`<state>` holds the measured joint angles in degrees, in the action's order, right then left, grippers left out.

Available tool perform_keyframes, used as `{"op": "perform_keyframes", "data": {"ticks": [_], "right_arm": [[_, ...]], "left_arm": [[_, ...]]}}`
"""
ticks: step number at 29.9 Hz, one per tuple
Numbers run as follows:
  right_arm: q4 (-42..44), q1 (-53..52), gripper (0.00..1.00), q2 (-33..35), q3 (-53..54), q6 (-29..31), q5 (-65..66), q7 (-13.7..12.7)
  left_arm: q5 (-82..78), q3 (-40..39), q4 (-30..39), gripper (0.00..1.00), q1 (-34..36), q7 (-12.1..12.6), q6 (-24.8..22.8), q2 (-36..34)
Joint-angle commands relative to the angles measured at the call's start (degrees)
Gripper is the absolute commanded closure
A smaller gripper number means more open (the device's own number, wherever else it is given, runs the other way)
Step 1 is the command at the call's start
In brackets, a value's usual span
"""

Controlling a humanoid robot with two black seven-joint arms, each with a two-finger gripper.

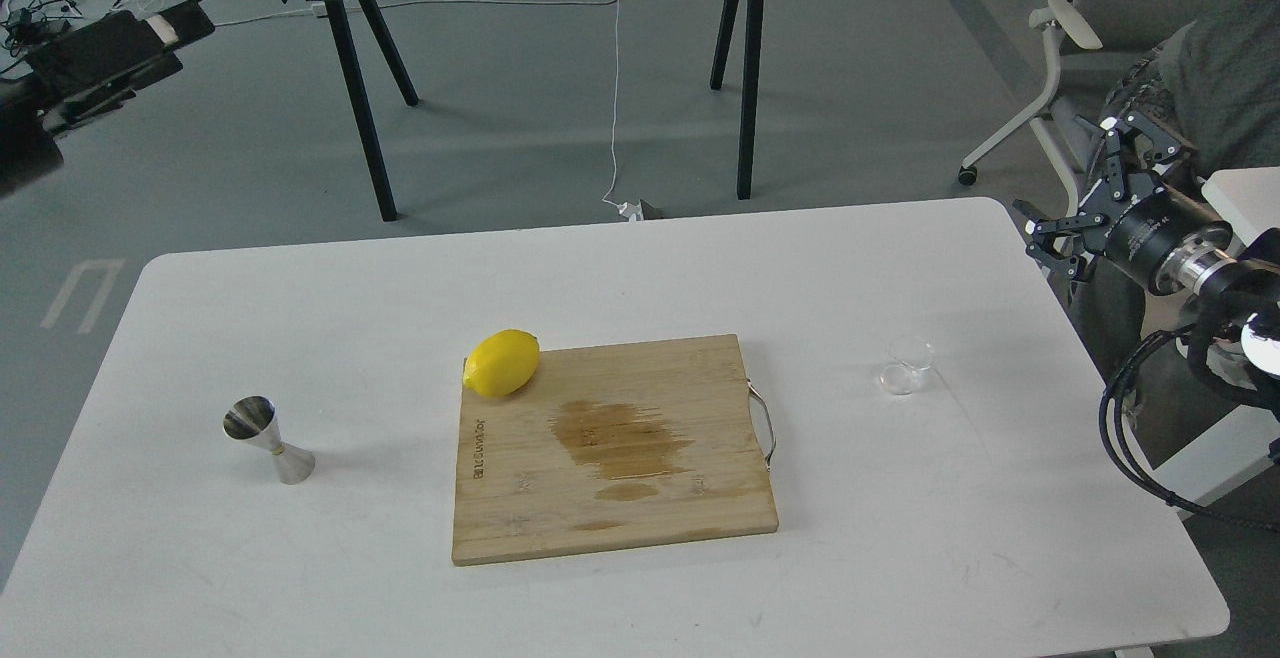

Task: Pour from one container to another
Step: 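Raise the left arm and swing it down toward the steel jigger, then move the left gripper in beside the steel jigger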

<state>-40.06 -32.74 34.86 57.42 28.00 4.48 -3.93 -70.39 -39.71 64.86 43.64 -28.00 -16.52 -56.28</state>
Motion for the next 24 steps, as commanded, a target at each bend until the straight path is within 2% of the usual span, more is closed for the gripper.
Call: {"op": "perform_keyframes", "data": {"ticks": [1, 5, 11, 16, 21, 24], "right_arm": [[0.1, 0.3, 0.0, -0.1, 0.1, 0.0, 0.1, 0.1], [0.1, 0.7, 0.0, 0.0, 0.1, 0.0, 0.1, 0.1], [0.9, 1.3, 0.0, -0.1, 0.1, 0.0, 0.1, 0.1], [1.4, 1.4, 0.0, 0.0, 0.1, 0.0, 0.1, 0.1], [1.7, 1.5, 0.0, 0.1, 0.1, 0.0, 0.1, 0.1], [1.9, 1.6, 0.0, 0.1, 0.1, 0.0, 0.1, 0.1]], "left_arm": [[-4.6, 0.1, 0.4, 0.01, -4.2, 0.0, 9.5, -0.4], [-7.7, 0.1, 1.7, 0.01, -9.3, 0.0, 22.9, -0.8], [-8.4, 0.4, 5.7, 0.01, -14.8, 0.0, 30.7, -4.3], [-11.2, 0.9, 8.3, 0.01, -20.2, 0.0, 43.5, -4.3], [-20.4, 2.4, 7.4, 0.01, -23.7, 0.0, 44.5, -3.8], [-21.8, 2.5, 6.6, 0.01, -28.9, 0.0, 44.5, -3.8]]}}
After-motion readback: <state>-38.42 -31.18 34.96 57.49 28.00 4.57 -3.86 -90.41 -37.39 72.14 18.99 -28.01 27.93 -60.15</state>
